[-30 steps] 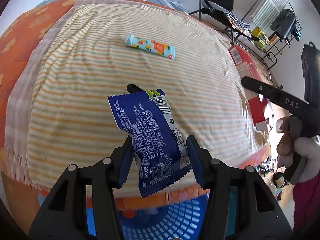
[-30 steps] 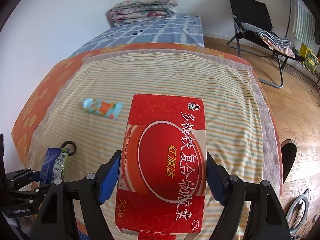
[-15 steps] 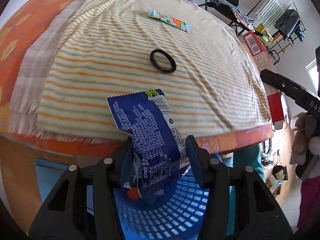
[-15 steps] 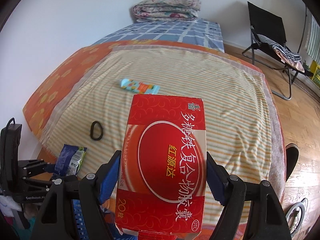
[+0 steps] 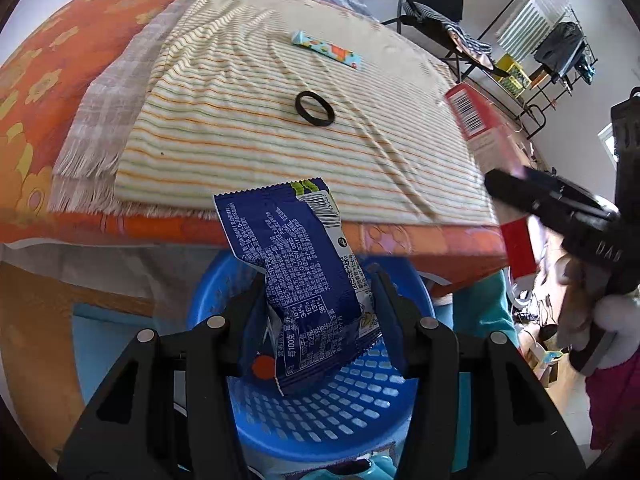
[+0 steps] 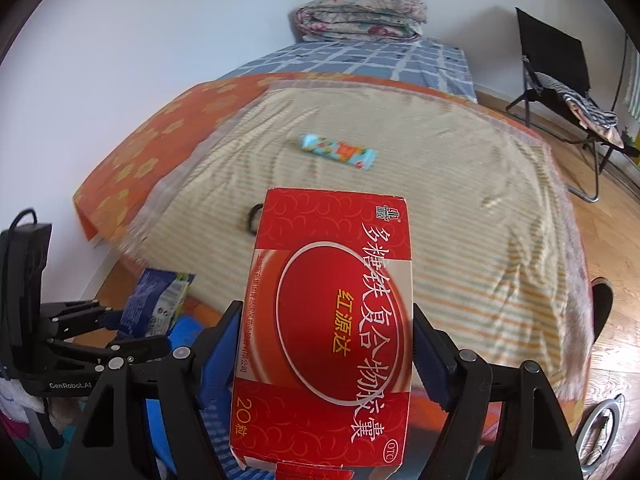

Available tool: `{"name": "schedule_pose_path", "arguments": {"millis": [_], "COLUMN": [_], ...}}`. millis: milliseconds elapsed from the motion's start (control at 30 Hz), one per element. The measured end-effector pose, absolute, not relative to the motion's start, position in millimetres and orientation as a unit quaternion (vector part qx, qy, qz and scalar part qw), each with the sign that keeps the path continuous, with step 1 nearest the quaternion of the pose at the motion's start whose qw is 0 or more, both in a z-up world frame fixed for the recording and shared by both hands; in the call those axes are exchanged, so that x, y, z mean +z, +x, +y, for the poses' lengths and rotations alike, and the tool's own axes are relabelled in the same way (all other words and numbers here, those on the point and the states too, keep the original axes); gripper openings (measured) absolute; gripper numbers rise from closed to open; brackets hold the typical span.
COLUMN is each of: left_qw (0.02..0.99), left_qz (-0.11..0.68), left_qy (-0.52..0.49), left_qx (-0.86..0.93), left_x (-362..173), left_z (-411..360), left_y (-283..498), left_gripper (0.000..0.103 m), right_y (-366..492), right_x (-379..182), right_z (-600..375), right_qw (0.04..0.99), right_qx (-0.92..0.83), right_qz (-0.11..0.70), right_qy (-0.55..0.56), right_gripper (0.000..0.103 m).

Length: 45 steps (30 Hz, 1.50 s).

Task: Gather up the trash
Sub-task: 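Carry the wrapper with left tool while right tool carries the box to the basket, then open both tools over the blue basket to drop wrapper and box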

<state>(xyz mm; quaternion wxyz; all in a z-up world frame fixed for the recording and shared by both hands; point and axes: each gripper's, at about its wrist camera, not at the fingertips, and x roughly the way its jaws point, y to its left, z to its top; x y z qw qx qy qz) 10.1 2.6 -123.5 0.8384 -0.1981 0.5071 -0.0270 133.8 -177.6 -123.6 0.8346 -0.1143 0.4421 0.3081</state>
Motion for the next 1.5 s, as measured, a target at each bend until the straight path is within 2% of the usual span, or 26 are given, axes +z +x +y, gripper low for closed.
{"name": "schedule_pose_path", "arguments": {"millis": [667, 1133, 1500], "left_qw": [0.832, 0.822, 0.819], "left_qz": [0.528, 0.547, 0.553], "left_qy": [-0.167, -0.154, -0.150], "left_qx": [-0.032, -0.021, -0.013], "left_x": [-141, -159, -165], "left_z": [-25, -25, -23], "left_y": [-29, -27, -25], "left_gripper": [0.052, 0.052, 0.057], "right_y": [59, 51, 56], "right_x": [-177, -217, -230], "right_z": [-184, -180, -180], "right_qw": [0.788, 0.764, 0.757], "right_qx": [0.339, 0.334, 0.327], "right_qz": [0.506, 0.546, 0.560], "right_qy": [-0.093, -0.086, -0.073], "right_gripper": [0.080, 0.080, 0.080]}}
